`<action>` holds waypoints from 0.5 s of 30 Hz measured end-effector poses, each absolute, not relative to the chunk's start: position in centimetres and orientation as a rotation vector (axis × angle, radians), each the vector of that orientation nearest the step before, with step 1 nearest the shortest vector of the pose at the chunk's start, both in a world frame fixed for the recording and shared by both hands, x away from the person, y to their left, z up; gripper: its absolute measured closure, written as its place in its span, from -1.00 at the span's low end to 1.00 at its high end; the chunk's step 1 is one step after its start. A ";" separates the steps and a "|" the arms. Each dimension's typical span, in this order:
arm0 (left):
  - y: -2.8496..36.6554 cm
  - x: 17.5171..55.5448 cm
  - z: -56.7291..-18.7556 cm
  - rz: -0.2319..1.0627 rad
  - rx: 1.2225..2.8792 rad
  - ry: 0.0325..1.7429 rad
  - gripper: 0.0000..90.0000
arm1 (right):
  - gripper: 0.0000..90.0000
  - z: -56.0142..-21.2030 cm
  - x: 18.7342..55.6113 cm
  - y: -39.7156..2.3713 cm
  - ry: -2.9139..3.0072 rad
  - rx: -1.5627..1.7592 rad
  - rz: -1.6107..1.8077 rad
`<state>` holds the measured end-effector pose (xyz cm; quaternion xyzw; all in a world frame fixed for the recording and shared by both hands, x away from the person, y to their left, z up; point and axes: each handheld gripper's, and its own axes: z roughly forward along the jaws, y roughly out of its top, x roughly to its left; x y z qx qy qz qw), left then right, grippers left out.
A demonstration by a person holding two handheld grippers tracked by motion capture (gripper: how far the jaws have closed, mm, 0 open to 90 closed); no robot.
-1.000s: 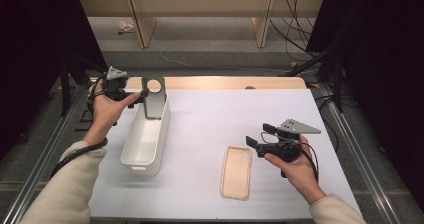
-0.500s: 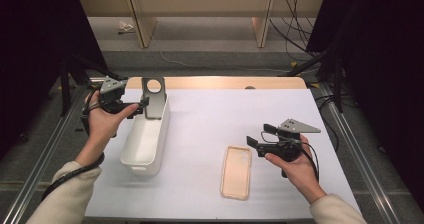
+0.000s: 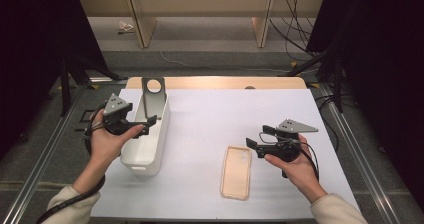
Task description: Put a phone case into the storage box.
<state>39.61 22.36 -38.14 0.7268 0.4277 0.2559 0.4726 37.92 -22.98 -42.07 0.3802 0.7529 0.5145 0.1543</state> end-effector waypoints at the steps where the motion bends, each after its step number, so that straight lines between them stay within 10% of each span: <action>1: 22.0 39.2 -38.3 0.617 1.781 1.036 -0.92 | -0.62 -42.1 37.9 -23.0 2.165 1.085 1.474; 15: 18.4 34.4 -40.7 0.524 1.831 0.919 -0.93 | -0.63 -43.0 37.6 -23.0 2.303 1.009 1.437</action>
